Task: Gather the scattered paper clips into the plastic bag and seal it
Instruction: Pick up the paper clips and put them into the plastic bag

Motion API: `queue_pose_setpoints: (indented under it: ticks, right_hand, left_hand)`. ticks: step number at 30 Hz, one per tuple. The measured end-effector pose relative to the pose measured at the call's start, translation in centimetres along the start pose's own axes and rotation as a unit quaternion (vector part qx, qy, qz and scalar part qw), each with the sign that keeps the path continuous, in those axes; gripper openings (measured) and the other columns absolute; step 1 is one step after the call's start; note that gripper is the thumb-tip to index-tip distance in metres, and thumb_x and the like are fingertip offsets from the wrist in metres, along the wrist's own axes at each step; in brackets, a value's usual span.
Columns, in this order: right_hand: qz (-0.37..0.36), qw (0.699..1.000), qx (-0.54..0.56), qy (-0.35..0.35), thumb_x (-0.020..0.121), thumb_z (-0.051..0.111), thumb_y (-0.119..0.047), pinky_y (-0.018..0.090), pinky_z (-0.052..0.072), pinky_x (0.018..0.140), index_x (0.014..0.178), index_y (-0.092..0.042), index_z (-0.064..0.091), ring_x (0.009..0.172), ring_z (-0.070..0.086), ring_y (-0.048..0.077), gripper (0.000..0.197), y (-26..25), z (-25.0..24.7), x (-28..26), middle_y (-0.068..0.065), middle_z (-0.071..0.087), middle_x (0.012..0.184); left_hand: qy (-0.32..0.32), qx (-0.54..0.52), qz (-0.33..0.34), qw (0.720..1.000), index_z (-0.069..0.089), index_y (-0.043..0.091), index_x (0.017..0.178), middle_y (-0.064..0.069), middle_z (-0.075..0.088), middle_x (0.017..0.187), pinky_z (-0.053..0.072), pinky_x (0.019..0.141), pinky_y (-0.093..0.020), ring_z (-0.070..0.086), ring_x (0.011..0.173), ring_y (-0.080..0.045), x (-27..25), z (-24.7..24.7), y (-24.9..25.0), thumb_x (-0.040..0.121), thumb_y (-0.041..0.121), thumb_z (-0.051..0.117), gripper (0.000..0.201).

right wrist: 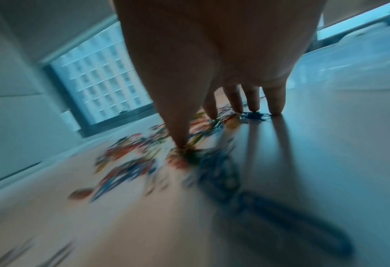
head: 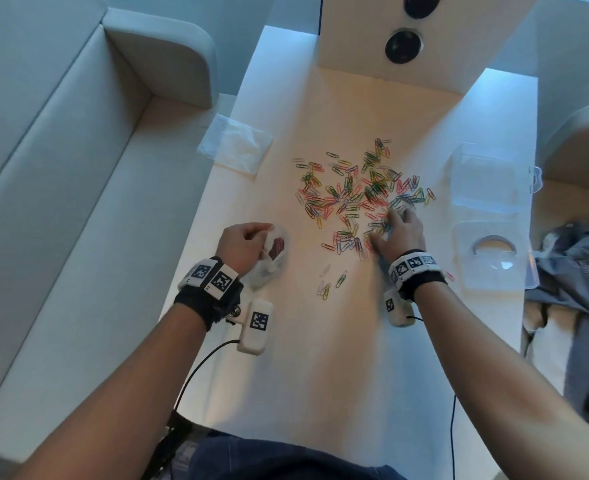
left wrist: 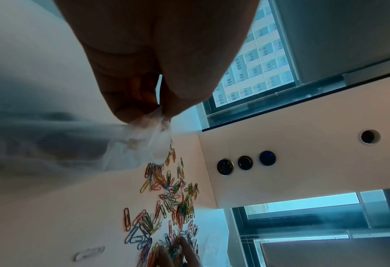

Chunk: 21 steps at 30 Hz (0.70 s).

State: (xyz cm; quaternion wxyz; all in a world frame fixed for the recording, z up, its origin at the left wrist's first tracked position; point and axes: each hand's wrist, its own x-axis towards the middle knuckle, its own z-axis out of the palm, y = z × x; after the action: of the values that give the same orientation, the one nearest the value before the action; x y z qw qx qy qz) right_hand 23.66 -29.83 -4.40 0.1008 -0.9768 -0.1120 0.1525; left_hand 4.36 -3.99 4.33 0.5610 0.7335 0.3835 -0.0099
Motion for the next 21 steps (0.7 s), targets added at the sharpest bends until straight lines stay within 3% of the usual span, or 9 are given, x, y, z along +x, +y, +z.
queue_pose_setpoints:
  ticks: [3, 5, 9, 12, 13, 14, 17, 18, 21]
  right_hand:
    - [-0.047, 0.998, -0.036, 0.030, 0.095, 0.051, -0.018, 0.044, 0.047, 0.097, 0.140, -0.014, 0.045, 0.123, 0.043, 0.034, 0.046, -1.6, 0.8, -1.6, 0.014, 0.046, 0.137]
    - [-0.080, 0.994, -0.050, 0.054, 0.094, 0.047, -0.006, 0.039, 0.051, 0.086, 0.126, -0.009, 0.059, 0.109, 0.052, 0.032, 0.034, -1.9, 1.0, -2.1, 0.013, 0.055, 0.124]
    - [-0.089, 0.995, 0.008, 0.050, 0.089, 0.054, -0.001, 0.035, 0.055, 0.080, 0.098, -0.003, 0.075, 0.087, 0.064, 0.031, 0.023, -1.0, -0.4, -2.0, 0.014, 0.069, 0.098]
    - [0.017, 0.986, 0.164, 0.029, 0.085, 0.068, -0.006, 0.026, 0.054, 0.083, 0.093, -0.004, 0.078, 0.080, 0.069, 0.022, 0.013, -0.1, -1.9, -2.3, 0.011, 0.075, 0.092]
    - [0.077, 0.964, 0.253, 0.010, 0.083, 0.072, -0.007, 0.023, 0.055, 0.081, 0.093, -0.004, 0.078, 0.076, 0.070, 0.018, 0.012, 0.2, -2.1, -2.6, 0.010, 0.075, 0.091]
    - [0.138, 0.920, 0.365, -0.023, 0.082, 0.074, -0.005, 0.024, 0.057, 0.078, 0.093, -0.002, 0.077, 0.074, 0.071, 0.018, 0.012, 0.5, -2.4, -3.0, 0.012, 0.075, 0.093]
    - [0.229, 0.713, 0.657, -0.085, 0.086, 0.064, 0.008, 0.027, 0.061, 0.072, 0.096, 0.008, 0.068, 0.081, 0.070, 0.024, 0.011, 0.1, -3.4, -4.6, 0.022, 0.069, 0.097]
    - [0.238, 0.667, 0.699, -0.100, 0.088, 0.060, 0.007, 0.025, 0.061, 0.071, 0.097, 0.008, 0.066, 0.085, 0.068, 0.023, 0.010, -0.3, -3.7, -5.1, 0.020, 0.067, 0.097]
    - [0.237, 0.586, 0.760, -0.152, 0.095, 0.054, 0.002, 0.019, 0.059, 0.067, 0.100, 0.004, 0.064, 0.088, 0.065, 0.019, 0.012, -2.1, -4.0, -6.6, 0.015, 0.065, 0.096]
  left_hand:
    - [0.006, -0.007, 0.004, 1.000, 0.073, 0.014, 0.109, -0.006, 0.073, 0.096, 0.057, 0.088, -0.042, 0.063, 0.073, -0.016, 0.3, 0.6, 0.1, 0.094, 0.013, 0.055, 0.024]
    - [0.002, -0.007, 0.004, 1.000, 0.073, 0.014, 0.111, -0.006, 0.074, 0.103, 0.057, 0.088, -0.038, 0.066, 0.079, -0.017, 0.2, 1.3, 0.1, 0.094, 0.014, 0.056, 0.024]
    - [-0.015, -0.007, 0.004, 1.000, 0.072, 0.013, 0.112, -0.005, 0.073, 0.099, 0.059, 0.082, -0.035, 0.067, 0.078, -0.019, -0.4, 2.6, 0.0, 0.094, 0.013, 0.055, 0.024]
    - [-0.029, 0.005, 0.009, 1.000, 0.071, 0.012, 0.114, -0.007, 0.073, 0.099, 0.058, 0.078, -0.032, 0.066, 0.076, -0.017, -0.7, 3.5, -0.1, 0.094, 0.013, 0.055, 0.025]
    - [-0.033, 0.007, 0.010, 0.999, 0.071, 0.011, 0.115, -0.008, 0.073, 0.099, 0.058, 0.077, -0.030, 0.066, 0.076, -0.017, -0.7, 3.7, 0.0, 0.095, 0.013, 0.055, 0.026]
    - [-0.037, 0.007, 0.009, 0.999, 0.070, 0.010, 0.116, -0.009, 0.073, 0.098, 0.058, 0.078, -0.031, 0.066, 0.077, -0.018, -0.8, 4.0, 0.0, 0.095, 0.013, 0.055, 0.026]
    - [-0.045, 0.012, 0.005, 0.999, 0.069, 0.010, 0.116, -0.007, 0.072, 0.086, 0.057, 0.076, -0.029, 0.063, 0.067, -0.015, -0.7, 4.7, 0.4, 0.095, 0.014, 0.055, 0.025]
    - [-0.047, 0.015, 0.003, 0.999, 0.069, 0.010, 0.115, -0.005, 0.070, 0.081, 0.056, 0.073, -0.027, 0.060, 0.063, -0.013, -0.6, 4.9, 0.5, 0.096, 0.014, 0.055, 0.025]
    - [-0.054, 0.008, -0.009, 0.998, 0.069, 0.009, 0.115, -0.007, 0.068, 0.075, 0.058, 0.079, -0.034, 0.058, 0.059, -0.014, -0.6, 5.9, 0.6, 0.095, 0.012, 0.054, 0.026]
